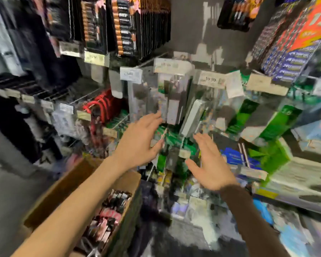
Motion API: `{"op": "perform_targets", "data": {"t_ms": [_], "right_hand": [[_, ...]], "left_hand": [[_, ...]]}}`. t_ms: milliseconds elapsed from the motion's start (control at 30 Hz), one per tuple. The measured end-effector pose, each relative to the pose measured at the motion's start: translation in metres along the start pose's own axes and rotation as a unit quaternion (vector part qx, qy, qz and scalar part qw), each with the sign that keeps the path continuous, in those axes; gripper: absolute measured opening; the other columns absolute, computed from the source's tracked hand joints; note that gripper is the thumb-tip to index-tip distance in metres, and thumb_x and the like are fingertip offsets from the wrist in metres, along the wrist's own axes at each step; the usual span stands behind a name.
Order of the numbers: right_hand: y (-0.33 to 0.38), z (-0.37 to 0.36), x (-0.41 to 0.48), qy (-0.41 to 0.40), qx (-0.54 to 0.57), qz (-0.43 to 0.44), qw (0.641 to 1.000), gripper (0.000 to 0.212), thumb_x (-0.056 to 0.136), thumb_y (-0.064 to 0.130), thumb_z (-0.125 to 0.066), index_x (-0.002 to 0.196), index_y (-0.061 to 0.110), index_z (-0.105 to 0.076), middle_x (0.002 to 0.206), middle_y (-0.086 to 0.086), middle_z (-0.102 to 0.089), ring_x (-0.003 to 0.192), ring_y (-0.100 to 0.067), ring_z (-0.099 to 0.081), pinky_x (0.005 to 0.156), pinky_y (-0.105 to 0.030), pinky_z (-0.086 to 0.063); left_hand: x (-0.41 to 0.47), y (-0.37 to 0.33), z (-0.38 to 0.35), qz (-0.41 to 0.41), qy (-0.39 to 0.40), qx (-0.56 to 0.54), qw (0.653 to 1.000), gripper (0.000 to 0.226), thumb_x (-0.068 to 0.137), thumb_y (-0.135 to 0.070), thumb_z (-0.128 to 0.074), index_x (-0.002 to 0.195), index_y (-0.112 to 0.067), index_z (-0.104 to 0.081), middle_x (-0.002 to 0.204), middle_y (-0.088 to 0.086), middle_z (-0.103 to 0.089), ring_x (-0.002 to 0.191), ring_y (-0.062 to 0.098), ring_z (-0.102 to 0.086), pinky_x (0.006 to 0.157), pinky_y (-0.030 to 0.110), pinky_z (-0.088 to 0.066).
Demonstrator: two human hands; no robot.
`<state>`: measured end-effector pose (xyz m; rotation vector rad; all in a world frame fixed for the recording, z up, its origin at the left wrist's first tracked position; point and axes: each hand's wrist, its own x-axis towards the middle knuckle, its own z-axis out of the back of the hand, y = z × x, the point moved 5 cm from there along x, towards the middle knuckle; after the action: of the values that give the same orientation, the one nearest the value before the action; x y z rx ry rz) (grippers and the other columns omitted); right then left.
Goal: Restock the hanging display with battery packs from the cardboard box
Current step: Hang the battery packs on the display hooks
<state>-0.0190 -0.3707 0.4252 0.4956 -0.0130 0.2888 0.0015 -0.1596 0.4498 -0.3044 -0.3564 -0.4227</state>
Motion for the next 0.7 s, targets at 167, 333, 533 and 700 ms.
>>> {"op": "perform_targets", "data": {"t_ms": [167, 333, 533, 700], "right_hand": [[-0.005, -0.096, -0.056, 0.089, 0.020, 0.014, 0.996, 0.077, 0.101, 0.040, -0.054, 0.161, 0.016, -0.013, 0.170, 0.001, -0.005, 0.156, -0.016, 0.005, 0.122, -0.027, 0.000], [0.011, -0.177, -0.117, 0.172, 0.062, 0.030, 0.983, 0.075, 0.102, 0.041, -0.051, 0.162, 0.019, -0.011, 0.170, 0.005, -0.001, 0.156, -0.014, 0.009, 0.124, -0.033, 0.001], [0.037, -0.236, -0.171, 0.236, 0.097, 0.035, 0.966, 0.074, 0.102, 0.040, -0.052, 0.162, 0.022, -0.013, 0.170, 0.007, -0.001, 0.155, -0.013, 0.014, 0.127, -0.044, -0.003], [0.050, -0.254, -0.185, 0.235, 0.108, 0.042, 0.965, 0.074, 0.101, 0.040, -0.053, 0.161, 0.023, -0.014, 0.169, 0.007, -0.003, 0.155, -0.013, 0.012, 0.128, -0.044, -0.004]], "left_hand": [[-0.122, 0.001, -0.041, 0.099, 0.060, 0.003, 0.993, 0.072, 0.086, -0.048, -0.052, 0.148, -0.013, -0.047, 0.160, 0.006, -0.040, 0.146, 0.028, -0.040, 0.109, 0.050, -0.045], [-0.255, 0.001, -0.069, 0.236, 0.109, 0.004, 0.966, 0.068, 0.085, -0.043, -0.059, 0.148, -0.017, -0.048, 0.161, 0.002, -0.040, 0.147, 0.024, -0.039, 0.113, 0.047, -0.043], [-0.350, -0.010, -0.081, 0.332, 0.167, -0.004, 0.928, 0.072, 0.094, -0.044, -0.061, 0.157, -0.028, -0.030, 0.167, -0.011, -0.019, 0.154, 0.014, -0.020, 0.117, 0.044, -0.033], [-0.369, -0.001, -0.080, 0.341, 0.156, -0.011, 0.927, 0.072, 0.088, -0.043, -0.064, 0.153, -0.024, -0.040, 0.166, -0.008, -0.027, 0.152, 0.018, -0.028, 0.116, 0.050, -0.038]]}}
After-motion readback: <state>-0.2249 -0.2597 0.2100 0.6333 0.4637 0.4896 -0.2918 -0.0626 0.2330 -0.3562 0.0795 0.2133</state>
